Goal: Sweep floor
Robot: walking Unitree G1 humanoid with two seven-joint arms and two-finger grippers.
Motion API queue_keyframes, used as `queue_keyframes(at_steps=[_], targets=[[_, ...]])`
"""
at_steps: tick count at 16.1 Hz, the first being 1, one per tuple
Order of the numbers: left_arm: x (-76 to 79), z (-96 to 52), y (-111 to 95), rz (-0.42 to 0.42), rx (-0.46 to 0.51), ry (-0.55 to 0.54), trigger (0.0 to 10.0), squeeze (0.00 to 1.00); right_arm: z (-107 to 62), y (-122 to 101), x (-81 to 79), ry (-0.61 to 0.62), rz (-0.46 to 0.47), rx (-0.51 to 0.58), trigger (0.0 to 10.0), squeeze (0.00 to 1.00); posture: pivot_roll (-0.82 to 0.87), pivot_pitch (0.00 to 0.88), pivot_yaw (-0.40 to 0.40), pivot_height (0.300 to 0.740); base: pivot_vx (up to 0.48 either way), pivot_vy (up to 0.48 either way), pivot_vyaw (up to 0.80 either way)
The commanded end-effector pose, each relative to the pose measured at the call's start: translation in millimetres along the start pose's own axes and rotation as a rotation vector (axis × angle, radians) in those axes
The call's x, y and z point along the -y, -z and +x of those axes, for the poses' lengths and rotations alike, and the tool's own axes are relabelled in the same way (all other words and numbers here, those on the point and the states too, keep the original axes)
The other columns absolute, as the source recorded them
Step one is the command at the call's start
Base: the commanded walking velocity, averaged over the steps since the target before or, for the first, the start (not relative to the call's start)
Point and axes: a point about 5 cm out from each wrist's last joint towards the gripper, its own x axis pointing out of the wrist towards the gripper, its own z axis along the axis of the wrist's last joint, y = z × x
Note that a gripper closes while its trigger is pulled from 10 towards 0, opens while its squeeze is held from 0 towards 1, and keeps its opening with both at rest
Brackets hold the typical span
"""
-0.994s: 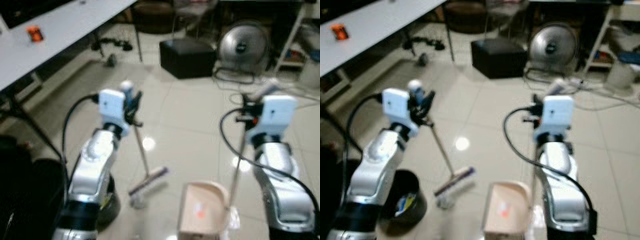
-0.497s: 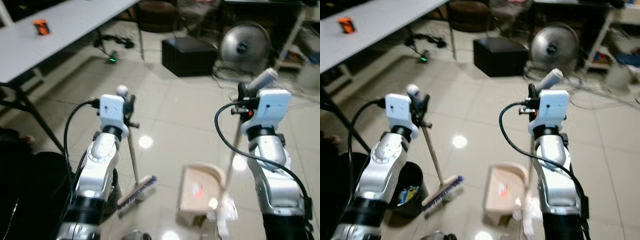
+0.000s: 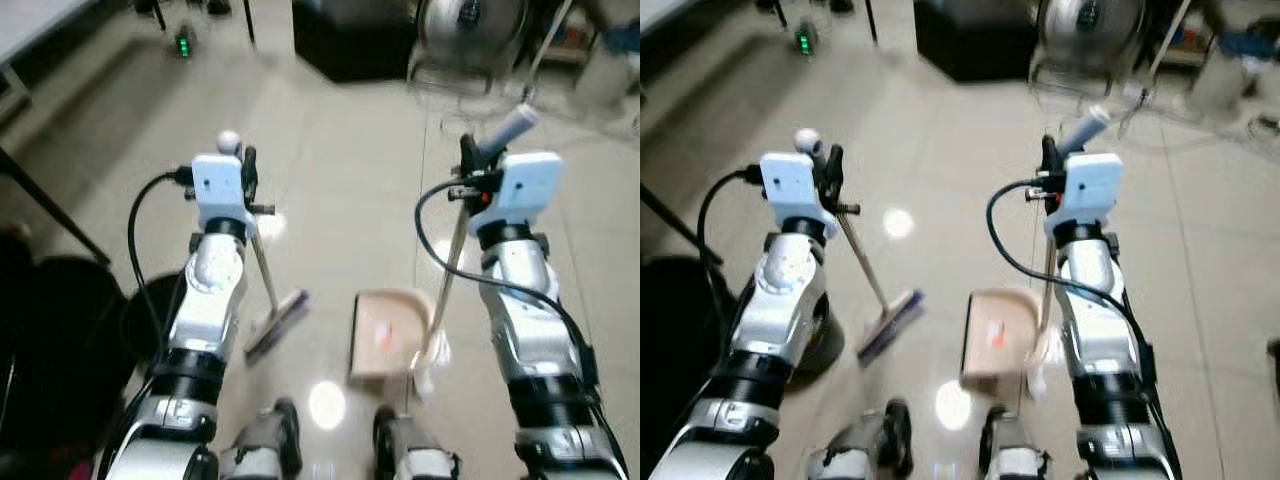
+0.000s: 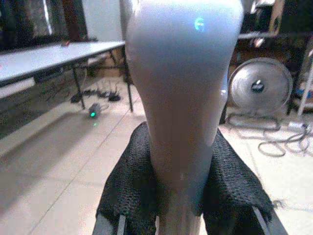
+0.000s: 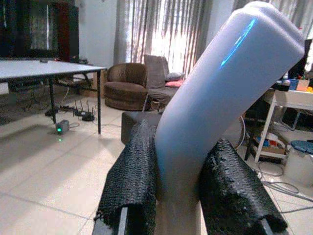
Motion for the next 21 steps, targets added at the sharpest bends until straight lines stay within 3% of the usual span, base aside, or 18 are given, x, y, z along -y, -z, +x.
queue_keyframes(at_steps=[1, 4, 7, 9, 11, 14, 16, 19, 21], targets=[[-3.2, 2.8, -4, 0.047, 0.044, -0.031, 10.0, 0.00, 1.0, 0, -3.5, -0.022, -0.006, 0.042, 10.0, 0.00, 0.03, 0.401, 0.045, 0.740, 0.000, 0.000, 0.00], [-1.9, 2.2, -12, 0.060, 0.103, -0.018, 10.0, 0.00, -1.9, 4, -8.4, -0.047, -0.003, 0.072, 10.0, 0.00, 0.08, 0.420, 0.099, 0.740, 0.000, 0.000, 0.00], [-3.1, 8.8, -27, 0.066, 0.198, -0.011, 10.0, 0.00, 6.2, 2, -4.4, -0.020, 0.009, 0.119, 10.0, 0.00, 0.07, 0.399, 0.134, 0.740, 0.000, 0.000, 0.00], [-5.6, 17.6, -40, 0.029, 0.246, -0.016, 10.0, 0.00, 16.2, -3, -4.9, -0.004, 0.010, 0.149, 10.0, 0.00, 0.05, 0.370, 0.134, 0.740, 0.000, 0.000, 0.00], [2.7, 22.3, -51, -0.052, 0.258, 0.034, 10.0, 0.00, 22.9, -18, -5.3, 0.012, 0.014, 0.192, 10.0, 0.00, 0.03, 0.296, 0.121, 0.740, 0.000, 0.000, 0.00], [3.6, 23.8, -51, -0.059, 0.274, 0.053, 10.0, 0.00, 22.2, -28, -3.7, 0.010, 0.012, 0.215, 10.0, 0.00, -0.02, 0.256, 0.107, 0.740, 0.000, 0.000, 0.00], [1.4, 25.1, -48, -0.042, 0.265, 0.049, 10.0, 0.00, 17.4, -31, -1.5, 0.008, -0.007, 0.219, 10.0, 0.00, -0.03, 0.227, 0.115, 0.740, 0.000, 0.000, 0.00], [-6.0, 24.8, -31, -0.021, 0.102, 0.063, 10.0, 0.00, -6.8, -34, 10.0, 0.077, -0.061, 0.130, 10.0, 0.00, -0.11, 0.090, 0.147, 0.740, 0.000, 0.000, 0.00], [-9.8, 18.3, -27, -0.038, 0.049, 0.086, 10.0, 0.00, -20.9, -38, 8.3, 0.086, -0.041, 0.105, 10.0, 0.00, -0.12, 0.061, 0.147, 0.740, 0.000, 0.000, 0.00]])
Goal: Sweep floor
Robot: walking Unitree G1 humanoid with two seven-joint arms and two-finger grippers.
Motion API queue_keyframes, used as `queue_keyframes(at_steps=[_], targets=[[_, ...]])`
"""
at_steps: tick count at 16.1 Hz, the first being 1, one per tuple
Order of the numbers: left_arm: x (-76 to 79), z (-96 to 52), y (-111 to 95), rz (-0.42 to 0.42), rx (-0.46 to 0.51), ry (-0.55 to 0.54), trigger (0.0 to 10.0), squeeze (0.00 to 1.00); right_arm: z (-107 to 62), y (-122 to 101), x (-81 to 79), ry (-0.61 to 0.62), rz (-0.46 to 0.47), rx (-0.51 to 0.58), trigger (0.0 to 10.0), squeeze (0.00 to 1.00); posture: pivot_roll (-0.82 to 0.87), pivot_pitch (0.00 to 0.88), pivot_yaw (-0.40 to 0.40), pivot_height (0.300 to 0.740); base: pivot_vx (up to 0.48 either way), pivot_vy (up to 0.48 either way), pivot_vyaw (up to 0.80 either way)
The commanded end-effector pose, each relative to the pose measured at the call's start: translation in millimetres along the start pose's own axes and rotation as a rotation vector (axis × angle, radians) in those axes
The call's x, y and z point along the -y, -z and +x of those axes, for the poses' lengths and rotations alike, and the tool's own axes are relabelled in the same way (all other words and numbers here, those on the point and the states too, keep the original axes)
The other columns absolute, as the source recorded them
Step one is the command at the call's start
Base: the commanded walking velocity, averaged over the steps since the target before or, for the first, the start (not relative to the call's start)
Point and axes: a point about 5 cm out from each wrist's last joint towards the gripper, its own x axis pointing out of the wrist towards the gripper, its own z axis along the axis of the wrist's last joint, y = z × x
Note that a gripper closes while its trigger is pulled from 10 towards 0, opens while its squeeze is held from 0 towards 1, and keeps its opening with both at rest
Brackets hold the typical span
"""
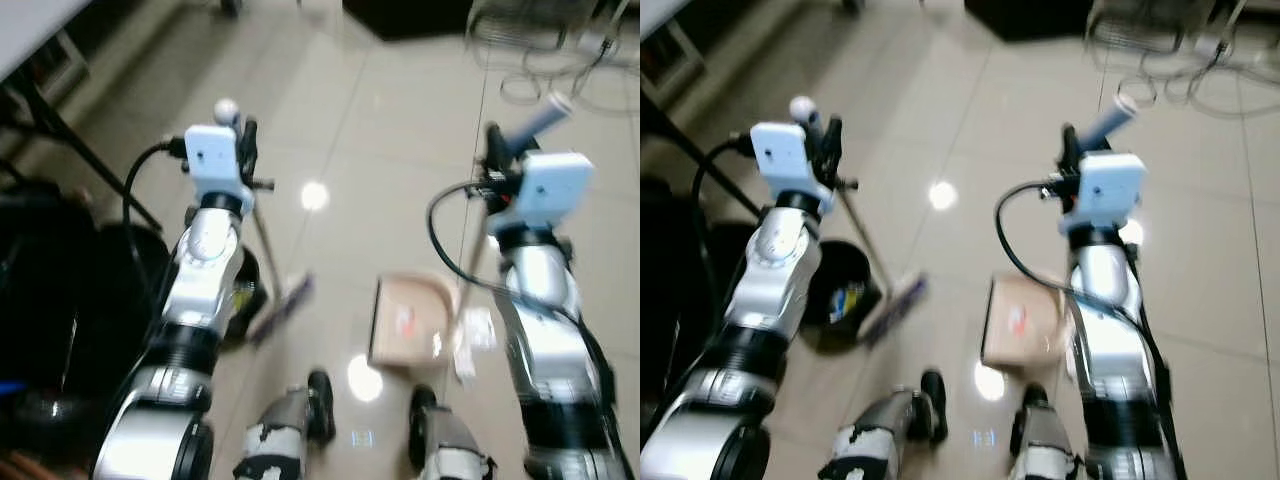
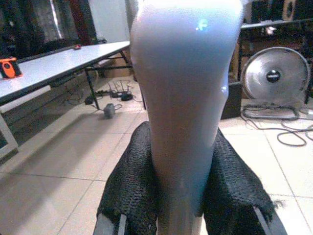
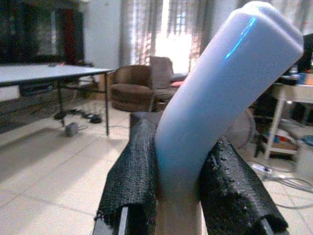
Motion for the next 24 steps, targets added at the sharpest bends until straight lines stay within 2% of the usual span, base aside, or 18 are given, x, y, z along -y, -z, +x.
queue_keyframes(at_steps=[1, 3, 4, 5, 7, 8, 9, 11, 12, 15, 20, 24], targets=[[-3.4, -0.1, -10, -0.012, 0.030, 0.009, 10.0, 0.00, 1.7, -18, -3.0, -0.001, 0.016, 0.064, 10.0, 0.00, -0.13, 0.042, 0.146, 0.740, 0.000, 0.000, 0.00], [-1.4, -11.7, -9, -0.044, 0.006, 0.066, 10.0, 0.00, -4.4, -25, -4.8, -0.009, 0.021, 0.037, 10.0, 0.00, -0.14, 0.011, 0.135, 0.740, 0.000, 0.000, 0.00], [-1.1, -24.4, -6, -0.033, -0.022, 0.110, 10.0, 0.00, -7.1, -29, -4.2, -0.002, 0.020, 0.008, 10.0, 0.00, -0.14, 0.001, 0.130, 0.740, 0.000, 0.000, 0.00], [-1.1, -24.4, -6, -0.033, -0.022, 0.110, 10.0, 0.00, -7.1, -29, -4.2, -0.002, 0.020, 0.008, 10.0, 0.00, -0.14, 0.001, 0.130, 0.740, 0.000, 0.000, 0.00], [-7.8, -45.9, 4, 0.025, -0.093, 0.138, 10.0, 0.00, -12.6, -21, 2.0, 0.054, -0.045, -0.062, 10.0, 0.00, -0.15, 0.000, 0.120, 0.740, 0.000, 0.000, 0.00], [-8.3, -50.7, 6, 0.038, -0.106, 0.160, 10.0, 0.00, -16.7, -18, 4.9, 0.072, -0.018, -0.101, 10.0, 0.00, -0.15, 0.000, 0.119, 0.740, 0.000, 0.000, 0.00], [-8.4, -51.6, 7, 0.039, -0.108, 0.165, 10.0, 0.00, -17.5, -17, 5.5, 0.077, -0.010, -0.110, 10.0, 0.00, -0.15, 0.000, 0.119, 0.740, 0.000, 0.000, 0.00], [-2.6, -54.6, 2, -0.023, -0.127, 0.201, 10.0, 0.00, -22.4, -16, 6.6, 0.063, 0.024, -0.163, 10.0, 0.00, -0.17, 0.000, 0.116, 0.740, 0.000, 0.000, 0.00], [1.7, -56.7, 1, -0.025, -0.135, 0.234, 10.0, 0.00, -28.5, -11, 3.9, 0.041, 0.024, -0.208, 10.0, 0.00, -0.17, 0.000, 0.119, 0.740, 0.000, 0.000, 0.00], [6.9, -62.0, -1, -0.010, -0.108, 0.248, 10.0, 0.00, -42.9, -5, -0.5, 0.013, 0.045, -0.245, 10.0, 0.00, -0.15, 0.000, 0.103, 0.740, 0.000, 0.000, 0.00], [7.8, -66.4, -11, -0.010, -0.071, 0.216, 10.0, 0.00, -46.8, 1, -5.7, -0.042, 0.047, -0.302, 10.0, 0.00, -0.12, 0.000, 0.058, 0.740, 0.198, 0.000, 0.00], [11.4, -70.3, -11, 0.001, -0.072, 0.222, 10.0, 0.00, -48.4, 1, -1.0, -0.007, 0.084, -0.314, 10.0, 0.00, -0.12, 0.000, 0.055, 0.740, 0.385, 0.000, -0.16]])
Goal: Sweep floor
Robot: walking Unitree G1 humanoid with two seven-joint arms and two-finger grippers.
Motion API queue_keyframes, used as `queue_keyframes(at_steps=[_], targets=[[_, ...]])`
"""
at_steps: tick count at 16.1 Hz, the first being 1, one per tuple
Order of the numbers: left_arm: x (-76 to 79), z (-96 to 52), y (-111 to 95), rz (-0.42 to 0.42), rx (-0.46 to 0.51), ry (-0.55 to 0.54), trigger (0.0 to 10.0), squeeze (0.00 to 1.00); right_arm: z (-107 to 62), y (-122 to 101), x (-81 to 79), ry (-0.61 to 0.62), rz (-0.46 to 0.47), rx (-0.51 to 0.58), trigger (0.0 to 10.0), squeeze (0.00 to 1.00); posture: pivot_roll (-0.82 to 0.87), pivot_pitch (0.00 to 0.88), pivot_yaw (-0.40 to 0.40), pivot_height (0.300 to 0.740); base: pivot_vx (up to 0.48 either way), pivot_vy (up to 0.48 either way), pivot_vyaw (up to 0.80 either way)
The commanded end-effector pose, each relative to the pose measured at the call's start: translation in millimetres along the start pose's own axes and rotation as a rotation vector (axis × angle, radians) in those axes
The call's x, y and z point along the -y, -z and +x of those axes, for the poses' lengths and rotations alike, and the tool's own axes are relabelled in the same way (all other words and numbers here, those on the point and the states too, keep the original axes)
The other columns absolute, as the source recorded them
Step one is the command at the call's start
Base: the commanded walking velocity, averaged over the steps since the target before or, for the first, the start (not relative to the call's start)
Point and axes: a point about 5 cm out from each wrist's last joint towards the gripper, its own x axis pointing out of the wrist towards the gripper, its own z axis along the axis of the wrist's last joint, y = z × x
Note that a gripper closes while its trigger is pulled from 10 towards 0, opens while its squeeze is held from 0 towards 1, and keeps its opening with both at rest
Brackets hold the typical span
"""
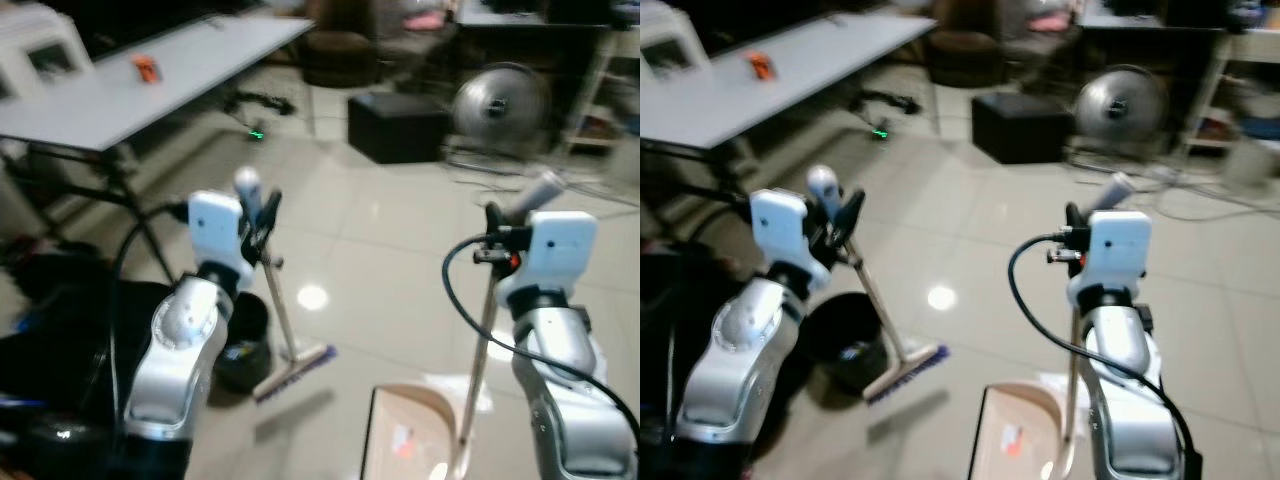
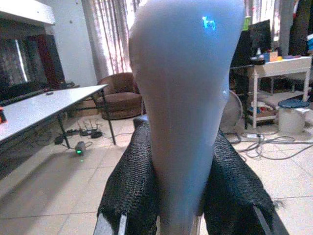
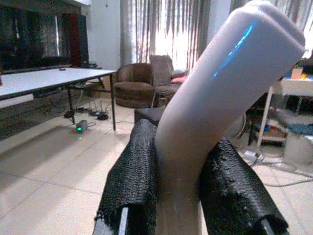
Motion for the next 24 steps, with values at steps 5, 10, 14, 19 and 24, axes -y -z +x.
queue_keyframes(at_steps=[5, 10, 14, 19, 24], targets=[[-6.4, 2.0, -12, 0.053, 0.046, -0.027, 10.0, 0.00, -2.0, -6, -5.0, -0.023, 0.025, 0.013, 10.0, 0.00, -0.13, 0.000, 0.054, 0.740, 0.398, 0.000, -0.25], [-2.8, 3.7, -12, 0.036, 0.043, -0.022, 10.0, 0.00, -4.6, -5, -2.2, -0.004, 0.058, 0.004, 10.0, 0.00, -0.14, 0.000, 0.058, 0.740, 0.406, 0.000, 0.00], [1.6, 9.4, -15, 0.034, 0.058, -0.036, 10.0, 0.00, -5.5, -6, -1.6, -0.005, 0.049, 0.008, 10.0, 0.00, -0.13, 0.001, 0.059, 0.740, 0.408, 0.000, -0.40], [-6.1, 11.5, -14, 0.067, 0.058, -0.080, 10.0, 0.00, -5.9, -8, -7.8, -0.042, 0.024, 0.036, 10.0, 0.00, -0.14, 0.000, 0.083, 0.740, 0.408, 0.000, 0.00], [-8.1, 11.1, -15, 0.072, 0.061, -0.100, 10.0, 0.00, -3.3, -8, -11.2, -0.078, -0.020, 0.031, 10.0, 0.00, -0.13, 0.000, 0.071, 0.740, 0.408, 0.000, 0.64]])
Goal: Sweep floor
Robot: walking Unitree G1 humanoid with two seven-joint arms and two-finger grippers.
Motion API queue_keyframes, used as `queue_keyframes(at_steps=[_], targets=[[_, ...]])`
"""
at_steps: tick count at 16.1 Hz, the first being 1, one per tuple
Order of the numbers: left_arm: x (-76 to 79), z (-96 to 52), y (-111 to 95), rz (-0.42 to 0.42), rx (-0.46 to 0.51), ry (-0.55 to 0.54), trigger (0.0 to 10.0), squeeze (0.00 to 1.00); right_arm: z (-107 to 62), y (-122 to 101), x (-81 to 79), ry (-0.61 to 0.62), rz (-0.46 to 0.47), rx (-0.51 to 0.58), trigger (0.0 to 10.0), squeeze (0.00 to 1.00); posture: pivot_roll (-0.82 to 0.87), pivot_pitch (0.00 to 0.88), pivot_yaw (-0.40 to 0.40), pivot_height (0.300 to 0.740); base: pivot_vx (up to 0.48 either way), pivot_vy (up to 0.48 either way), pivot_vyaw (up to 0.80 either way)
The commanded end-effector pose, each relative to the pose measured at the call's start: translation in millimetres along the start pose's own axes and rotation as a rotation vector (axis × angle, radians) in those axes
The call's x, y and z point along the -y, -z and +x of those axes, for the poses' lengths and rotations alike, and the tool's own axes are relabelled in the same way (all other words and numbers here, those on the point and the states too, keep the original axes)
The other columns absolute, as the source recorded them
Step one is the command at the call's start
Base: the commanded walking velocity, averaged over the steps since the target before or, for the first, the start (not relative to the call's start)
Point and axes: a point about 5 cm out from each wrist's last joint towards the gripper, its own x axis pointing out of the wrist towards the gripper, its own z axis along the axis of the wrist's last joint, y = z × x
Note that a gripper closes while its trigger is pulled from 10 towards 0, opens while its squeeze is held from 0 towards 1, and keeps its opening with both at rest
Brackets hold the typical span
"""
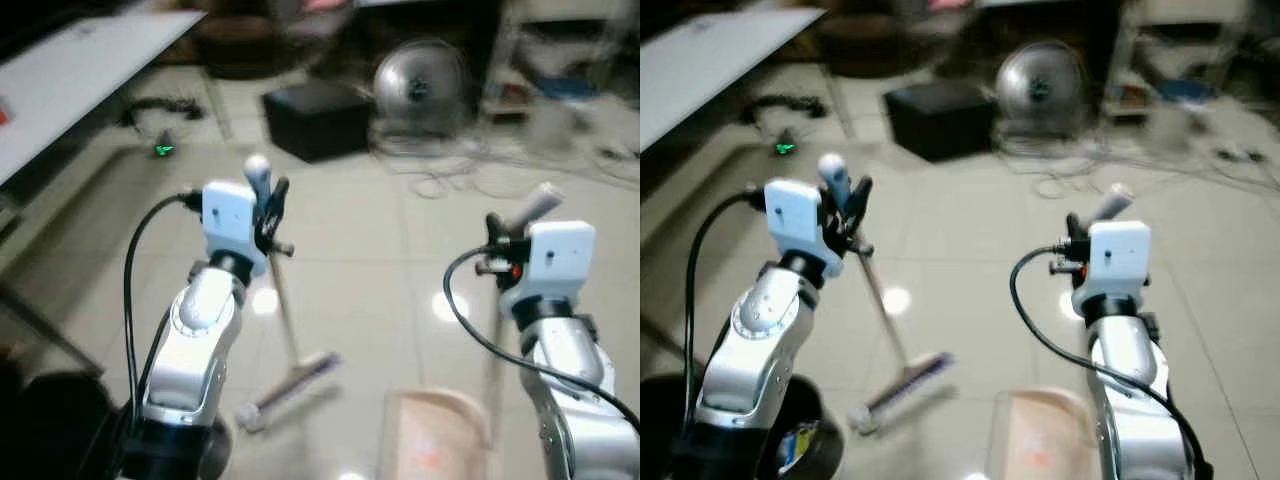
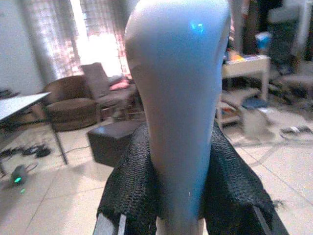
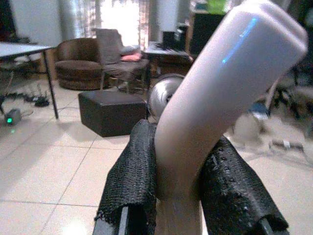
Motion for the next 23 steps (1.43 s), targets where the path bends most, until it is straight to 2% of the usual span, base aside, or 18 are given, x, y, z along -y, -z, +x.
queue_keyframes(at_steps=[1, 3, 8, 12, 16, 18, 19, 21, 23], targets=[[-15.9, -0.9, -7, 0.066, 0.024, -0.057, 10.0, 0.00, 3.3, -11, -14.1, -0.054, 0.056, 0.052, 10.0, 0.00, -0.12, 0.000, 0.069, 0.740, 0.409, 0.000, 0.80], [-15.5, 1.8, -8, 0.069, 0.022, -0.050, 10.0, 0.00, 7.2, -12, -13.0, -0.029, 0.094, 0.063, 10.0, 0.00, -0.12, 0.000, 0.070, 0.740, 0.409, 0.000, 0.00], [-7.8, 9.1, -6, 0.042, 0.017, -0.024, 10.0, 0.00, 7.7, -9, -10.9, -0.015, 0.081, 0.062, 10.0, 0.00, -0.11, 0.002, 0.074, 0.740, 0.394, 0.000, 0.00], [-2.5, 11.8, 1, 0.031, -0.004, -0.015, 10.0, 0.00, 8.9, -6, -5.6, 0.009, 0.059, 0.057, 10.0, 0.00, -0.12, 0.002, 0.078, 0.740, 0.000, 0.000, 0.00], [-0.1, 17.0, 11, 0.052, -0.067, -0.006, 10.0, 0.00, 13.6, -2, 2.5, 0.035, 0.038, 0.046, 10.0, 0.00, -0.11, 0.001, 0.075, 0.740, 0.000, 0.000, 0.00], [2.4, 28.1, 22, 0.085, -0.109, 0.005, 10.0, 0.00, 20.8, -1, 5.6, 0.025, -0.007, 0.065, 10.0, 0.00, -0.10, 0.013, 0.071, 0.740, 0.000, 0.000, 0.00], [3.2, 30.3, 25, 0.093, -0.115, 0.007, 10.0, 0.00, 21.8, 0, 6.2, 0.028, -0.005, 0.065, 10.0, 0.00, -0.10, 0.013, 0.071, 0.740, 0.000, 0.000, 0.00], [8.7, 46.4, 37, 0.114, -0.141, -0.010, 10.0, 0.00, 29.4, 4, 7.5, 0.035, -0.010, 0.090, 10.0, 0.00, -0.10, 0.033, 0.086, 0.740, 0.000, 0.000, 0.00], [15.3, 52.8, 40, 0.125, -0.136, 0.001, 10.0, 0.00, 32.4, 8, 8.2, 0.039, -0.005, 0.102, 10.0, 0.00, -0.10, 0.062, 0.090, 0.740, 0.000, 0.000, 0.00]])
